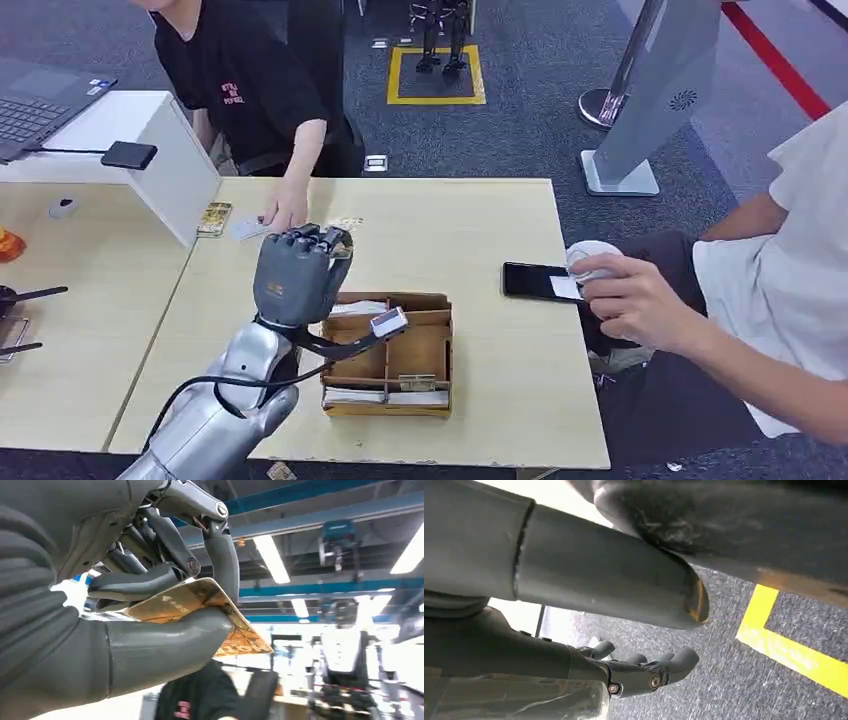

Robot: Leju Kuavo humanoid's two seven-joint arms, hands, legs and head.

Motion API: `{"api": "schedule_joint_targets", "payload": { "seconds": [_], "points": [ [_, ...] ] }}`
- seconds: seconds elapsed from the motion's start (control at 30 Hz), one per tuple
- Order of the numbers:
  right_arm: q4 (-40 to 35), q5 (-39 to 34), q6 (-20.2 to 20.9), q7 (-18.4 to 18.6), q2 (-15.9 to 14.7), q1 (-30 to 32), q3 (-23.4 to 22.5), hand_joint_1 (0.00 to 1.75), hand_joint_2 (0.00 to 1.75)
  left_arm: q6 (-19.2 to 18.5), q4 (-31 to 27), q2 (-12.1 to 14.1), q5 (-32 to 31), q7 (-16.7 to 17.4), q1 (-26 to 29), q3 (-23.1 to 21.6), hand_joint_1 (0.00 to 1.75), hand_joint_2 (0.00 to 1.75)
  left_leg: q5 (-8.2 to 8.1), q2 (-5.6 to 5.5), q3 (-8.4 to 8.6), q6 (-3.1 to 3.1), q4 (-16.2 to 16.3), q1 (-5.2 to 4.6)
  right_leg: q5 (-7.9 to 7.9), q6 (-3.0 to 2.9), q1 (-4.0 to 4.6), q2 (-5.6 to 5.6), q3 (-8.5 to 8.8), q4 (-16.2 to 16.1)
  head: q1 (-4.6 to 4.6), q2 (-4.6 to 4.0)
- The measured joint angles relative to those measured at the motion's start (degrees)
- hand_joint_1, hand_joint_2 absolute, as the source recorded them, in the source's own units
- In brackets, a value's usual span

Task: Pass the card to the sensor for recognition and then transmit it.

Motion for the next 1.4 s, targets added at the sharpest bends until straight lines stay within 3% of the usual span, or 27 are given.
{"api": "schedule_joint_targets", "payload": {
  "seconds": [0.17,0.57,0.9,0.93,0.97,1.23,1.27,1.4],
  "points": [
    [1.20,0.00,-0.26,0.22,-0.59,-0.31,1.62,0.00,0.00,0.77,7.37,-0.85,-0.96,0.68,-4.56,3.61,1.75,1.75,0.00,0.02,0.00,0.00,0.00,0.00,0.01,0.00,0.00,0.03,0.00,0.00,0.00,0.00],
    [2.21,0.00,-0.66,0.59,-1.38,-0.51,4.46,0.00,0.00,3.98,20.81,-1.40,-1.79,0.76,-8.69,12.15,1.75,1.75,0.02,0.02,0.01,0.02,0.00,0.00,0.02,-0.01,0.00,0.03,0.00,0.01,0.00,0.00],
    [2.51,0.00,-0.66,0.42,-1.57,-0.51,5.55,0.00,0.00,4.15,25.04,-1.42,-2.51,0.59,-8.30,15.93,1.75,1.75,0.02,0.01,-0.03,0.02,0.00,0.00,0.02,-0.01,0.00,0.02,-0.01,0.02,0.02,0.00],
    [2.53,0.00,-0.66,0.42,-1.60,-0.51,5.55,0.00,0.00,4.15,25.18,-1.42,-2.56,0.59,-8.23,16.04,1.47,1.75,0.02,0.01,-0.03,0.02,0.00,0.00,0.01,-0.01,0.00,0.02,-0.01,0.02,0.02,0.00],
    [2.58,0.00,-0.68,0.37,-1.60,-0.51,5.55,0.00,0.00,4.13,25.28,-1.42,-2.62,0.59,-8.13,16.19,0.00,1.75,0.02,0.01,-0.04,0.02,0.00,-0.01,0.01,-0.01,0.00,0.02,-0.01,0.02,0.02,0.00],
    [2.60,-0.02,-0.72,0.35,-1.60,-0.48,5.57,0.00,0.00,4.48,24.74,-2.49,-2.58,-0.31,-6.30,16.59,0.00,1.75,0.02,0.01,-0.02,0.02,0.00,-0.01,0.01,-0.01,0.00,0.02,-0.01,0.01,0.02,0.00],
    [2.60,-0.11,-0.74,0.35,-1.60,-0.46,5.57,0.00,0.00,4.77,24.04,-2.75,-1.44,-1.16,-5.67,16.59,0.00,0.00,0.02,0.01,-0.02,0.02,0.00,-0.01,0.01,-0.01,0.00,0.01,-0.01,0.01,0.02,0.00],
    [2.60,-0.61,-0.72,0.33,-1.57,-0.39,5.57,0.00,0.00,5.20,18.69,-4.22,5.47,-4.96,-2.01,16.59,0.00,0.00,0.01,0.01,-0.02,0.02,0.00,-0.01,0.01,-0.01,0.00,0.02,-0.01,0.01,0.00,0.00]
  ]
}}
